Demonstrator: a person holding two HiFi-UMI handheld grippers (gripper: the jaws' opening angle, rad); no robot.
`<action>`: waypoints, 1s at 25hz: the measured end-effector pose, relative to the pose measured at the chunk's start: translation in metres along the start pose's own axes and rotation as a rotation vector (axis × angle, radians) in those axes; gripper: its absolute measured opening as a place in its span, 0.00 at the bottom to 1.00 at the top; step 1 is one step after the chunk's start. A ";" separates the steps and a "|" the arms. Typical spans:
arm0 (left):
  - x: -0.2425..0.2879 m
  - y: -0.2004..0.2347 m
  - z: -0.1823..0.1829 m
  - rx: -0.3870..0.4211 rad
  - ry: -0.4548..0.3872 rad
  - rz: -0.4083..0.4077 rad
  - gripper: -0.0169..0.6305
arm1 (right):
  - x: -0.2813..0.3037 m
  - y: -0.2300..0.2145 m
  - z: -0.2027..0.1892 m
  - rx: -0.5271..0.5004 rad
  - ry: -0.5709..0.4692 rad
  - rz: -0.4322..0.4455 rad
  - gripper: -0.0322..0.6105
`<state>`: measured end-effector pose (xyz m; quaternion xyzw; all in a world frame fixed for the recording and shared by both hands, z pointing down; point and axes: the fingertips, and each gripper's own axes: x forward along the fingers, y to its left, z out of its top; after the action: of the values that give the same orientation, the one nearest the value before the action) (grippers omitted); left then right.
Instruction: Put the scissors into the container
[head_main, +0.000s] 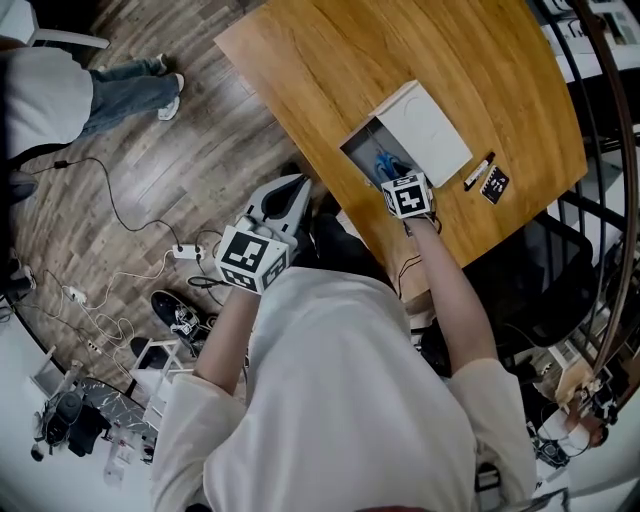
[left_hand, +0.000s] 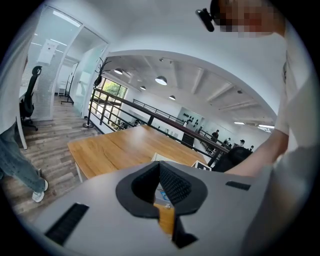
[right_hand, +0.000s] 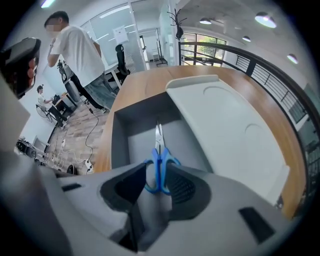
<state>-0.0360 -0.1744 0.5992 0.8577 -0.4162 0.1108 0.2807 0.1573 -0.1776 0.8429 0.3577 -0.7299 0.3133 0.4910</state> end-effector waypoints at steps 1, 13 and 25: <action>-0.001 -0.002 0.001 0.006 -0.005 0.000 0.02 | -0.002 0.001 0.002 -0.003 -0.008 0.001 0.23; -0.036 -0.035 0.024 0.059 -0.055 0.002 0.02 | -0.085 0.008 0.027 0.061 -0.224 -0.039 0.23; -0.072 -0.046 0.056 0.187 -0.063 -0.122 0.02 | -0.200 0.032 0.056 0.174 -0.476 -0.143 0.15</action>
<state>-0.0485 -0.1364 0.5051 0.9070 -0.3595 0.1049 0.1927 0.1553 -0.1629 0.6332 0.5127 -0.7682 0.2464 0.2939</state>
